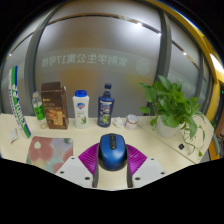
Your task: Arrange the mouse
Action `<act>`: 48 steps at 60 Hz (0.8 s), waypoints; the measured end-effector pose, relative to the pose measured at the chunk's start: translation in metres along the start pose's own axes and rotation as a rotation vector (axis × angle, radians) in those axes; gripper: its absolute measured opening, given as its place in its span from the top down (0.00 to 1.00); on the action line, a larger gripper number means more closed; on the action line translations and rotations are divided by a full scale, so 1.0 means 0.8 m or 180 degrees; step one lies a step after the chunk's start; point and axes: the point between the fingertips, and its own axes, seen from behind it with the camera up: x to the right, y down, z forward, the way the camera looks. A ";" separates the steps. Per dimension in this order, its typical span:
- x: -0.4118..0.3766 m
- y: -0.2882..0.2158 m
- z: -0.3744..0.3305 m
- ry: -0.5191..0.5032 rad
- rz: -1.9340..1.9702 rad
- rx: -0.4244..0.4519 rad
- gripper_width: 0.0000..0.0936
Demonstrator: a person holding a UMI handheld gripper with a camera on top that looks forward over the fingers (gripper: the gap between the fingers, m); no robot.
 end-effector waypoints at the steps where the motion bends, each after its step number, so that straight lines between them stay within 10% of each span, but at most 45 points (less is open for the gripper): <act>1: -0.007 -0.013 -0.006 -0.0007 0.0017 0.0062 0.58; 13: -0.162 -0.096 -0.021 -0.0483 -0.0007 0.0373 0.59; 33: -0.340 0.095 0.087 -0.1011 -0.0159 -0.0592 0.58; 44: -0.349 0.118 0.097 -0.0987 -0.0217 -0.0706 0.42; 48: -0.345 0.112 0.087 -0.0941 -0.0265 -0.0714 0.21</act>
